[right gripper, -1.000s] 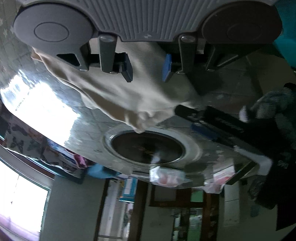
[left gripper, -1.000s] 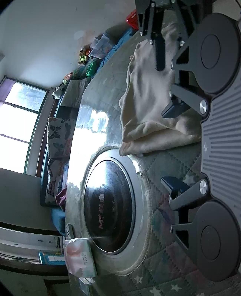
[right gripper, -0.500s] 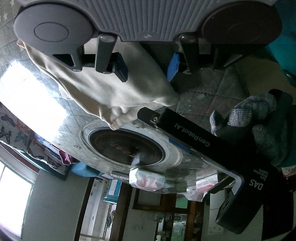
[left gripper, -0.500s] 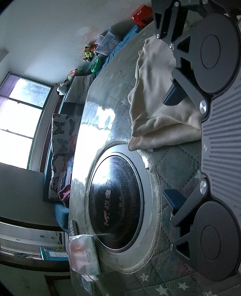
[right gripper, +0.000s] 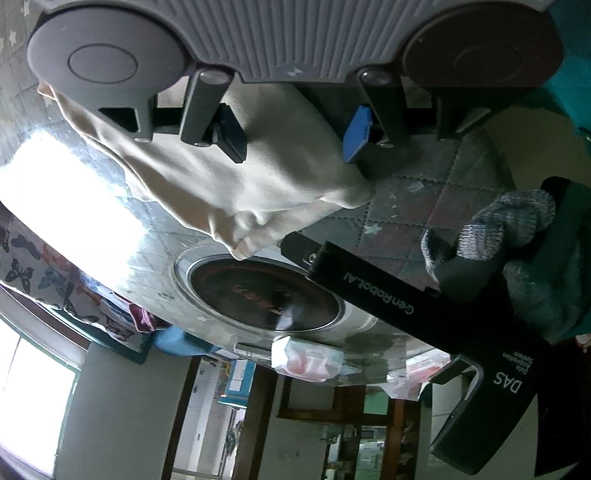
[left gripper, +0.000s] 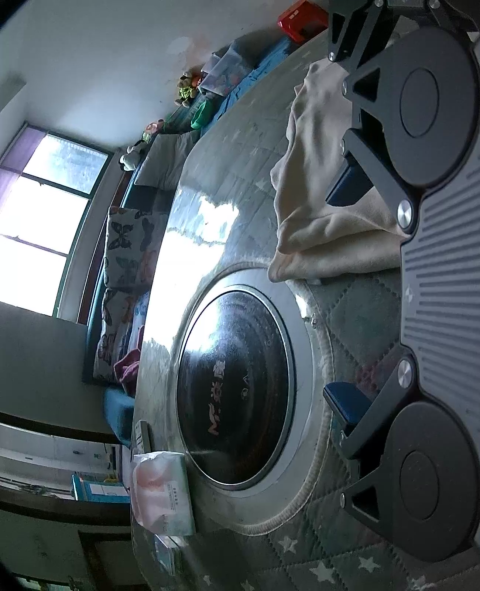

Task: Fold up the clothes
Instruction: 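Grasp the folded cream shirt edge with the left gripper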

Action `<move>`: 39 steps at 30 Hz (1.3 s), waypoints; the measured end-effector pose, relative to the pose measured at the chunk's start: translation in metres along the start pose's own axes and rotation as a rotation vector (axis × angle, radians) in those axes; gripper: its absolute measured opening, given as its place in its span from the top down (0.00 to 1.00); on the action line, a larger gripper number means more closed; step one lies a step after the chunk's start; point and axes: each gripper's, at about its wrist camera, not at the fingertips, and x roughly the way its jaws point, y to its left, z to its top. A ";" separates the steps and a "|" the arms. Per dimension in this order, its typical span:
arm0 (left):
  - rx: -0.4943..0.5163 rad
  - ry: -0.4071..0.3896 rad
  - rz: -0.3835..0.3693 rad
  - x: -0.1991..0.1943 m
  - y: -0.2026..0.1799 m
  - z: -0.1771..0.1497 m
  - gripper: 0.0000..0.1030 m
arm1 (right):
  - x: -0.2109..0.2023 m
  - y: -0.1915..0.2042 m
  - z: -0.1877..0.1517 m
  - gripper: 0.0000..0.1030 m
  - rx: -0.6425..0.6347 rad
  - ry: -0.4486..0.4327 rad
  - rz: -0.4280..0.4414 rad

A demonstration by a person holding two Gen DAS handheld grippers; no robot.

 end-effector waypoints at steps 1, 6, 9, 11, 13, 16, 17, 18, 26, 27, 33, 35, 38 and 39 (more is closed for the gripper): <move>0.001 0.001 0.001 0.000 -0.001 0.000 0.00 | 0.000 0.000 0.000 0.41 0.002 0.000 -0.003; 0.002 0.005 0.001 -0.002 -0.005 -0.002 0.00 | -0.001 0.000 -0.002 0.37 0.013 -0.003 -0.020; 0.010 -0.002 -0.001 -0.005 -0.007 -0.002 0.00 | -0.003 0.001 -0.004 0.33 0.021 -0.009 -0.036; 0.015 -0.014 -0.003 -0.008 -0.009 -0.002 0.00 | -0.005 0.002 -0.004 0.33 0.027 -0.015 -0.049; 0.018 -0.029 -0.005 -0.012 -0.010 -0.002 0.00 | -0.008 0.003 -0.005 0.31 0.033 -0.022 -0.064; 0.020 -0.054 -0.012 -0.018 -0.012 -0.001 0.00 | -0.014 0.006 -0.006 0.28 0.039 -0.033 -0.083; 0.021 -0.060 -0.013 -0.020 -0.012 -0.001 0.00 | -0.016 0.008 -0.006 0.28 0.038 -0.036 -0.090; 0.021 -0.065 -0.015 -0.021 -0.012 0.000 0.00 | -0.017 0.009 -0.007 0.27 0.038 -0.039 -0.099; 0.031 -0.113 -0.025 -0.035 -0.012 -0.004 0.00 | -0.033 0.021 -0.010 0.14 0.059 -0.086 -0.160; 0.031 -0.117 -0.027 -0.037 -0.012 -0.006 0.00 | -0.035 0.022 -0.010 0.12 0.055 -0.090 -0.168; 0.029 -0.123 -0.034 -0.040 -0.014 -0.015 0.00 | -0.044 0.031 -0.016 0.02 0.040 -0.127 -0.210; 0.037 -0.120 -0.030 -0.041 -0.016 -0.018 0.00 | -0.045 0.033 -0.017 0.00 0.034 -0.142 -0.207; 0.044 -0.120 -0.018 -0.041 -0.015 -0.021 0.00 | -0.045 0.035 -0.019 0.00 0.025 -0.164 -0.197; 0.045 -0.121 -0.012 -0.042 -0.015 -0.021 0.00 | -0.045 0.036 -0.020 0.00 0.022 -0.172 -0.194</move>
